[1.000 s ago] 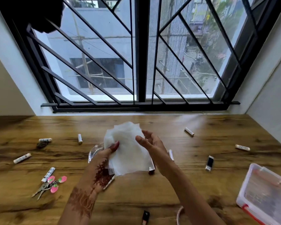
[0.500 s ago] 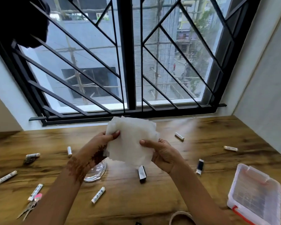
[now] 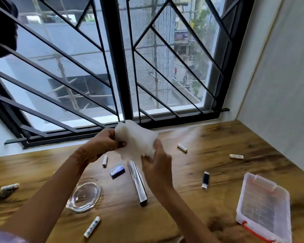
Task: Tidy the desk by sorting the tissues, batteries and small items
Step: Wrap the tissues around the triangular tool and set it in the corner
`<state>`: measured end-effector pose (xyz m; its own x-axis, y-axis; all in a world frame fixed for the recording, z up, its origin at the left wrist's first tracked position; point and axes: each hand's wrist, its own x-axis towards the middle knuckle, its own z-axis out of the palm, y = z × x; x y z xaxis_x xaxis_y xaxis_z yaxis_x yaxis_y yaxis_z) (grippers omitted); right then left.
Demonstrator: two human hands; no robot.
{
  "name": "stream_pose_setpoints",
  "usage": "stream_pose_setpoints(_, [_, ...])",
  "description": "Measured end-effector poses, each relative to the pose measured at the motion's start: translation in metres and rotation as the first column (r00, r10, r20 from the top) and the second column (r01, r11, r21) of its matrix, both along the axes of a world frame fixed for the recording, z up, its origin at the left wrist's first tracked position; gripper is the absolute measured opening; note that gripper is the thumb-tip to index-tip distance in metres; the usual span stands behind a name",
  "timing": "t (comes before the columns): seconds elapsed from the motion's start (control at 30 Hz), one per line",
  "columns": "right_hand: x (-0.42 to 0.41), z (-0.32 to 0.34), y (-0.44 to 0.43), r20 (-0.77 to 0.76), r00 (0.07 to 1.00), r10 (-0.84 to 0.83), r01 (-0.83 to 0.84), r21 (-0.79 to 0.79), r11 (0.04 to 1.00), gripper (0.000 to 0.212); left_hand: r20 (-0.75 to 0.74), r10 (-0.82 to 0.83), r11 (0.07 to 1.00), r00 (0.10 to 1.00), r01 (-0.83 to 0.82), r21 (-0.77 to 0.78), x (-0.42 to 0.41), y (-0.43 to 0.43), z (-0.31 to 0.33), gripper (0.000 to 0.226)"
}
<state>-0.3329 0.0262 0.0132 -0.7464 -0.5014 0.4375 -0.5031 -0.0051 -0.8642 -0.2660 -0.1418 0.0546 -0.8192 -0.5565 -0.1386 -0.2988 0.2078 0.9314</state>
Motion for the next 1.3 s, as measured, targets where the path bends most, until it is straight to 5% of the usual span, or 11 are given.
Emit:
stream_pose_setpoints(0.17, [0.027, -0.033, -0.012, -0.428, 0.901, -0.077, 0.126, 0.089, 0.988, 0.045, 0.047, -0.019, 0.997, 0.999, 0.023, -0.074, -0.011, -0.004, -0.010, 0.020])
stream_pose_setpoints(0.47, [0.023, -0.070, -0.023, -0.586, 0.805, -0.098, 0.165, 0.062, 0.984, 0.004, 0.152, -0.015, 0.989, 0.988, 0.037, -0.142, -0.003, -0.024, -0.049, 0.028])
stream_pose_setpoints(0.67, [0.018, -0.084, -0.021, -0.648, 0.747, -0.146, 0.291, 0.121, 0.949, 0.006, 0.122, -0.093, 0.987, 0.988, 0.108, -0.123, -0.007, -0.012, -0.053, 0.034])
stream_pose_setpoints(0.83, [0.019, -0.097, -0.013, -0.590, 0.807, -0.033, 0.221, 0.249, 0.943, 0.026, 0.135, -0.081, 0.965, 0.988, 0.111, -0.236, -0.003, -0.012, -0.064, 0.034])
stream_pose_setpoints(1.0, [0.016, -0.100, -0.004, -0.483, 0.876, -0.021, 0.151, 0.231, 0.961, 0.021, 0.112, 0.011, 0.917, 0.994, 0.034, -0.397, -0.004, 0.001, -0.065, 0.030])
stream_pose_setpoints(1.13, [0.016, -0.107, -0.002, -0.388, 0.922, 0.014, 0.094, 0.258, 0.962, 0.053, 0.067, 0.058, 0.895, 0.996, -0.022, -0.446, -0.002, 0.012, -0.068, 0.021])
stream_pose_setpoints(1.3, [0.018, -0.110, 0.001, -0.334, 0.943, 0.006, 0.103, 0.307, 0.946, 0.045, 0.040, 0.137, 0.905, 0.990, -0.109, -0.410, 0.008, 0.020, -0.080, 0.035])
